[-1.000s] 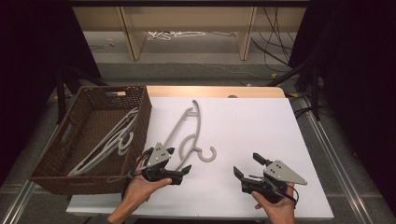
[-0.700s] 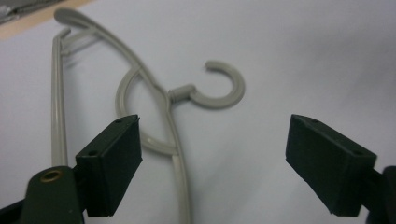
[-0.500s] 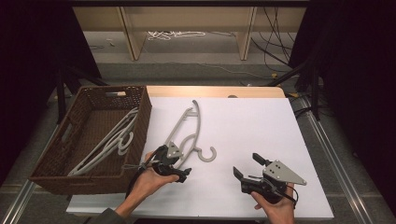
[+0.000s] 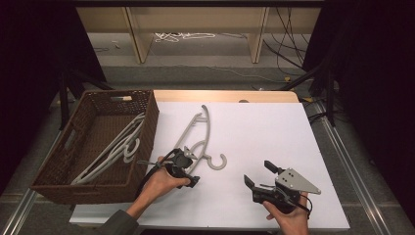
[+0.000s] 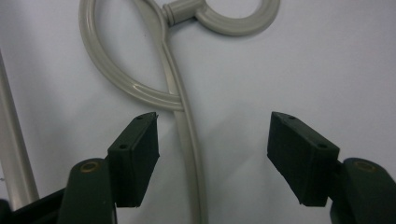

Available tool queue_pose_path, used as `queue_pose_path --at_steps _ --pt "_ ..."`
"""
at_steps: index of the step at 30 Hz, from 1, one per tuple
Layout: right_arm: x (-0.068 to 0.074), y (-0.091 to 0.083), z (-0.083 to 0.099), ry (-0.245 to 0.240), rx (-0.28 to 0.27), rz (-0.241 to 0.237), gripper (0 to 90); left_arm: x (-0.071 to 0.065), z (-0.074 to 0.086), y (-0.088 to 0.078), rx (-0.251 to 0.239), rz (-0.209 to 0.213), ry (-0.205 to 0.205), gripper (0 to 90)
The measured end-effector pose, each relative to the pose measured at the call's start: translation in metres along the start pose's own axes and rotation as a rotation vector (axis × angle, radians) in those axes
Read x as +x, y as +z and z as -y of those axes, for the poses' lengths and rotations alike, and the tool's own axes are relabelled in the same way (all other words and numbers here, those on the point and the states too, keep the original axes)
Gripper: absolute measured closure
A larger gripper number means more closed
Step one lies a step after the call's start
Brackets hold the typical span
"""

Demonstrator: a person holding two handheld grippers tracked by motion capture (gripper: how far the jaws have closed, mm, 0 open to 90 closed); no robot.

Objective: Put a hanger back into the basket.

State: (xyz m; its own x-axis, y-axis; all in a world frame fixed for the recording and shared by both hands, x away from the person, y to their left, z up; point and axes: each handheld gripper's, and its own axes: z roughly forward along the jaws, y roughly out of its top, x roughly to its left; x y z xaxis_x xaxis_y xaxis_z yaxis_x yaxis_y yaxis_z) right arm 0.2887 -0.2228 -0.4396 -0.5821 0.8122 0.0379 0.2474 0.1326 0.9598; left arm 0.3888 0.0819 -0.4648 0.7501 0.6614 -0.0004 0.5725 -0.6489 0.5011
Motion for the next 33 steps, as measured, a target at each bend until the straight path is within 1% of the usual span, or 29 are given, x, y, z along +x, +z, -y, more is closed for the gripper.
queue_pose_path --at_steps 1,2,4,5,6,7,8,9,10,11,12,13,14,15,16,17,18,19,20,22,23,24,25,26,27,28,29,30,33 --pt "0.000 0.000 0.000 0.003 0.002 0.001 18.1 0.002 -0.001 0.001 0.011 0.007 -0.002 35.6" --pt "0.000 -0.002 -0.001 -0.006 0.018 0.012 18.1 0.004 -0.002 0.003 0.018 0.017 -0.007 38.6" --pt "0.000 -0.002 -0.001 -0.002 0.011 0.003 18.2 0.005 -0.003 0.006 0.022 0.024 -0.017 42.0" --pt "0.000 -0.002 -0.001 -0.003 0.009 0.005 18.2 0.006 -0.003 0.008 0.038 0.033 -0.017 43.8" --pt "-0.001 -0.002 -0.001 -0.005 0.020 0.005 18.1 0.007 -0.004 0.008 0.053 0.039 -0.008 45.1" --pt "-0.001 -0.002 -0.001 -0.008 0.025 0.009 18.2 0.007 -0.004 0.009 0.045 0.036 -0.020 45.7" --pt "0.000 -0.002 -0.001 -0.004 0.026 0.003 18.1 0.007 -0.006 0.009 0.057 0.025 -0.008 48.2" --pt "0.000 -0.002 -0.001 -0.006 0.020 0.002 18.2 0.007 -0.006 0.009 0.061 0.023 0.002 50.8" --pt "0.000 -0.002 -0.001 -0.001 0.016 0.005 18.1 0.006 -0.007 0.009 0.064 0.020 -0.008 51.0" --pt "0.000 -0.002 -0.001 -0.001 0.024 0.003 18.1 0.007 -0.008 0.009 0.080 0.023 0.000 51.2" --pt "0.000 -0.002 -0.001 -0.004 0.028 0.004 18.1 0.007 -0.009 0.010 0.076 0.026 -0.008 51.6" --pt "0.000 -0.003 -0.001 -0.004 0.028 0.005 18.1 0.009 -0.010 0.009 0.100 0.026 0.017 52.4" --pt "0.000 -0.002 -0.001 -0.006 0.018 0.002 18.2 0.009 -0.011 0.009 0.104 0.027 0.021 53.2" --pt "0.000 -0.002 -0.001 -0.010 0.013 0.012 18.2 0.009 -0.012 0.009 0.111 0.027 0.027 53.8" --pt "0.000 -0.002 -0.001 -0.010 0.007 0.012 18.2 0.009 -0.013 0.009 0.118 0.029 0.016 54.5" --pt "0.000 -0.001 -0.001 -0.011 0.012 0.013 18.2 0.009 -0.014 0.009 0.130 0.028 0.025 55.1" --pt "0.000 -0.001 0.000 -0.010 0.013 0.013 18.2 0.008 -0.015 0.010 0.139 0.024 0.025 55.4" --pt "0.000 -0.001 -0.001 -0.009 0.008 0.011 18.2 0.008 -0.017 0.010 0.147 0.022 0.039 55.7" --pt "0.000 -0.001 -0.001 -0.009 0.006 0.010 18.2 0.007 -0.017 0.010 0.153 0.024 0.033 56.5" --pt "0.000 -0.001 -0.001 -0.009 0.014 0.010 18.2 0.008 -0.020 0.011 0.167 0.035 0.046 57.9" --pt "0.000 -0.003 -0.001 -0.012 0.031 0.010 18.2 0.009 -0.021 0.012 0.173 0.042 0.053 58.7" --pt "0.000 -0.001 -0.001 -0.010 0.010 0.012 18.3 0.009 -0.022 0.011 0.181 0.043 0.054 59.3" --pt "0.000 -0.001 -0.001 -0.011 0.009 0.011 18.4 0.010 -0.023 0.012 0.185 0.046 0.065 59.7" --pt "0.001 -0.001 -0.001 -0.010 0.009 0.010 18.4 0.010 -0.024 0.012 0.190 0.048 0.066 60.4" --pt "0.001 0.000 0.000 -0.001 0.001 -0.004 18.4 0.011 -0.024 0.012 0.193 0.050 0.065 61.1" --pt "0.001 0.000 0.000 -0.009 0.008 0.003 18.4 0.012 -0.024 0.012 0.192 0.052 0.063 62.8" --pt "0.001 0.000 0.000 -0.001 0.000 -0.002 18.4 0.013 -0.024 0.012 0.190 0.055 0.068 64.2" --pt "0.001 -0.001 -0.001 -0.010 0.007 0.011 18.5 0.014 -0.024 0.012 0.188 0.056 0.069 66.0" --pt "0.001 0.000 0.000 0.001 0.005 -0.004 18.5 0.017 -0.023 0.012 0.183 0.061 0.072 71.7"
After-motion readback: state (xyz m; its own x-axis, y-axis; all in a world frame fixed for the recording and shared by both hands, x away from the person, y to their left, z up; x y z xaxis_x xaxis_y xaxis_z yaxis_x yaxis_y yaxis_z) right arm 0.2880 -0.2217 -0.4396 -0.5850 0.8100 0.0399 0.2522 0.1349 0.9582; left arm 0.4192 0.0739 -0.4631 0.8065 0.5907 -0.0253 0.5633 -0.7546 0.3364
